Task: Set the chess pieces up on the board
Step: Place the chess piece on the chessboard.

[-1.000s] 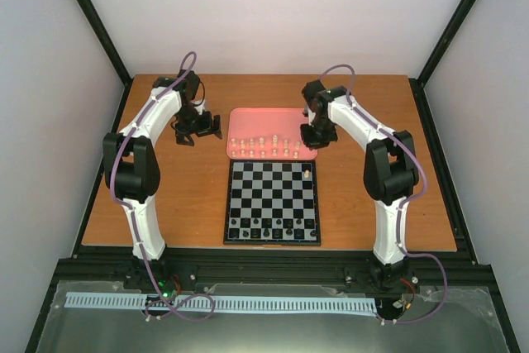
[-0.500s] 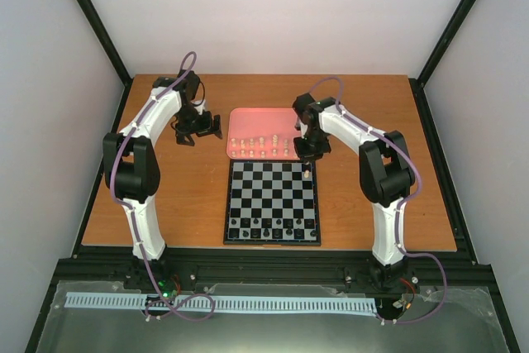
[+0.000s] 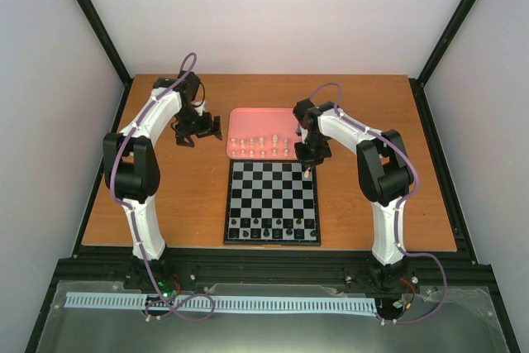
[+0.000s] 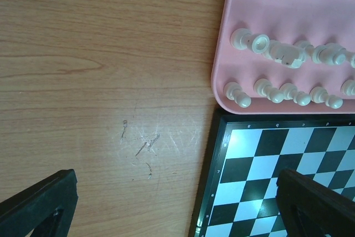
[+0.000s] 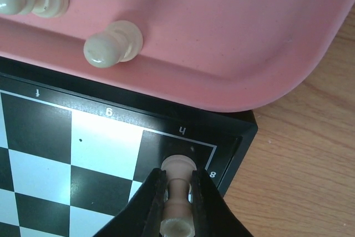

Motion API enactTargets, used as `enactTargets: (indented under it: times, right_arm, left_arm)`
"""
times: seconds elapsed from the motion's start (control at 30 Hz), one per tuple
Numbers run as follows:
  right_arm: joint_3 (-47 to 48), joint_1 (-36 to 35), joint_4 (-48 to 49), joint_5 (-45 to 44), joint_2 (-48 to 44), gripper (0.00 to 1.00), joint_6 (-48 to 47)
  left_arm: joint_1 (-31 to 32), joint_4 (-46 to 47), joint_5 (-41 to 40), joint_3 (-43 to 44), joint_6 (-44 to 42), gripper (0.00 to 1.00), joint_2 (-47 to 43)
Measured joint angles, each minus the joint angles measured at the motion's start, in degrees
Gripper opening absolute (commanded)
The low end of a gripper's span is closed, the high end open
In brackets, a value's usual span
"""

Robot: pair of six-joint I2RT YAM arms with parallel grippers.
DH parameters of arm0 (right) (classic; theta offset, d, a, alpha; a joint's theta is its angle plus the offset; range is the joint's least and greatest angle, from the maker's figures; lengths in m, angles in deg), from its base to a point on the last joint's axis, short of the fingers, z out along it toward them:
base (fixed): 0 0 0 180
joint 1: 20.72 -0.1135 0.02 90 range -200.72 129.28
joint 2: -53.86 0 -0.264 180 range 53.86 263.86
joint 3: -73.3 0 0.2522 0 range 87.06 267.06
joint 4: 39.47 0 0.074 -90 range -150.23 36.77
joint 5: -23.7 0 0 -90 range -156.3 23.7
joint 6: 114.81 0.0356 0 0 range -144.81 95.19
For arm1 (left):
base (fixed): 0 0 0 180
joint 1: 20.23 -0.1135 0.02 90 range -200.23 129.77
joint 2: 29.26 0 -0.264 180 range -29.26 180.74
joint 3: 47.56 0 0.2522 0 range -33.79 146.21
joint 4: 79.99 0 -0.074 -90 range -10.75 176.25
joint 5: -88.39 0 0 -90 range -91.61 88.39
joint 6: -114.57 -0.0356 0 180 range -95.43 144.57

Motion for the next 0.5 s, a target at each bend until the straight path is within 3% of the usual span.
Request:
enactTargets:
  times: [0.5]
  right_arm:
    - [1.7,0.0,-0.2,0.1,1.2,0.09,0.0]
  left_arm:
    - [0.0,0.0,0.0,-0.2,0.0,1.0,0.0]
